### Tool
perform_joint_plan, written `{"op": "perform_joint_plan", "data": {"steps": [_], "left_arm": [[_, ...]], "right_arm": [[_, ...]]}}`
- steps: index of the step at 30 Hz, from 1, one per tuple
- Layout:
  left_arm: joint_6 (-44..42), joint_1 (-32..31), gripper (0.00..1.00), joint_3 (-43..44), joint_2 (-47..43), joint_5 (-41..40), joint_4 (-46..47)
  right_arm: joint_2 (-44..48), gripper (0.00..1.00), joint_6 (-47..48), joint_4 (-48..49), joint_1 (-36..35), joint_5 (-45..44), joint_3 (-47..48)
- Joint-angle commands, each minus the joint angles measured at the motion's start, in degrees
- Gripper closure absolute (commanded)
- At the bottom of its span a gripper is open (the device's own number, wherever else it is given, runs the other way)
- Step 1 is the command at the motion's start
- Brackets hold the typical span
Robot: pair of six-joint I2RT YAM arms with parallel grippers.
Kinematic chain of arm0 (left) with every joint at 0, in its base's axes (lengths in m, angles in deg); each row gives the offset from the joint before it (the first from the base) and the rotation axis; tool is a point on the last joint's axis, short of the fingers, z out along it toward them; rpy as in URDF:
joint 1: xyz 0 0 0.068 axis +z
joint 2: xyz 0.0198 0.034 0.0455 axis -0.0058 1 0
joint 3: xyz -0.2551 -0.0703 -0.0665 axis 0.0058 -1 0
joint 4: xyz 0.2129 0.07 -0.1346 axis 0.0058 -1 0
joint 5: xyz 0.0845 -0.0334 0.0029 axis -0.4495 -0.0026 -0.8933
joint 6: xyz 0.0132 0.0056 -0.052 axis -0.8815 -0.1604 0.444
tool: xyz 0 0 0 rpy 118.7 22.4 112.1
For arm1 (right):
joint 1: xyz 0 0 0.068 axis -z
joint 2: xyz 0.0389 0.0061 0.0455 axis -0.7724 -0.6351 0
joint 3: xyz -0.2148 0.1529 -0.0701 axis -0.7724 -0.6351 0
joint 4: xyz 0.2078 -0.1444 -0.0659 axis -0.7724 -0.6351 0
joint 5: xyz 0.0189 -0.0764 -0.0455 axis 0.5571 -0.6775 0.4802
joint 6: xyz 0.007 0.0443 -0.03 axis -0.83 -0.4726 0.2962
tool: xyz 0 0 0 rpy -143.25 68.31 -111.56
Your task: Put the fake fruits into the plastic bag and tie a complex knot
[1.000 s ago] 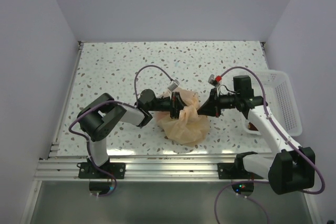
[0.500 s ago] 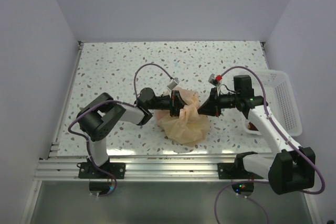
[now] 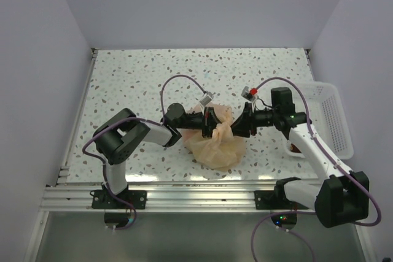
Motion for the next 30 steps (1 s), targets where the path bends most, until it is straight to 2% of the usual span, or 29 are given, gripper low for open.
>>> {"op": "perform_joint_plan", "data": {"steps": [1,4,7,10,11,14,15,17,20,21,23,24,26,27,28,29,30], "left_arm": [[0.70,-0.44,1.00,2.29,0.10,-1.08,22.38],[0.79,-0.35,1.00,1.68,-0.43,-0.99,22.46],[0.79,-0.35,1.00,1.15,-0.87,-1.16,22.47],[0.87,-0.35,1.00,1.32,-0.96,-1.43,22.55],[0.96,-0.44,1.00,1.41,-0.87,-1.43,22.55],[1.31,-0.35,1.00,1.85,-0.87,-1.08,22.90],[1.31,-0.35,1.00,1.85,-1.22,-0.73,22.82],[0.88,0.44,1.00,0.63,-2.00,0.33,22.29],[-0.44,3.33,0.87,-3.32,-6.91,2.96,18.96],[-1.14,4.56,0.80,-5.86,-8.50,4.01,15.64],[-4.91,8.07,0.73,-8.16,-12.10,7.70,10.80],[-7.28,9.39,0.68,-8.95,-16.55,8.76,3.12],[-18.59,12.39,0.62,-9.57,-21.85,10.44,-8.84],[-24.47,12.83,0.59,-8.79,-27.09,10.44,-25.97],[-36.62,13.35,0.59,-5.82,-29.32,9.48,-35.01],[-41.96,13.27,0.57,-4.23,-31.08,9.12,-42.93],[-46.19,13.45,0.55,-0.91,-33.36,8.86,-55.98]], "right_arm": [[0.12,0.66,0.66,0.79,-1.02,0.42,1.22],[-0.14,0.49,4.70,-4.04,-1.11,-0.89,2.19],[0.47,0.48,8.13,-7.91,-1.11,-1.25,2.28],[0.91,0.60,8.40,-8.01,-1.02,-1.52,2.01],[0.83,0.72,8.40,-7.40,-1.11,-0.91,2.10],[0.21,0.88,7.52,-5.99,-1.11,-1.42,2.36],[0.04,0.99,7.96,-5.90,-1.11,-1.69,2.54],[0.04,1.00,8.31,-6.33,-1.02,-2.13,2.98],[0.04,1.00,9.80,-8.78,-1.11,-3.88,4.99],[0.04,1.00,10.50,-9.23,-1.02,-5.11,5.52],[-0.14,1.00,11.29,-11.24,-1.11,-6.08,6.31],[-0.31,1.00,12.69,-12.04,-1.02,-7.22,7.45],[-0.67,1.00,13.14,-13.79,-1.11,-8.10,8.42],[-0.93,1.00,13.75,-14.24,-1.19,-8.54,9.47],[-1.10,1.00,13.85,-14.68,-1.28,-9.42,10.01],[-1.45,1.00,14.20,-15.64,-1.54,-9.69,10.45],[-1.55,1.00,14.29,-15.83,-1.72,-10.12,11.32]]}}
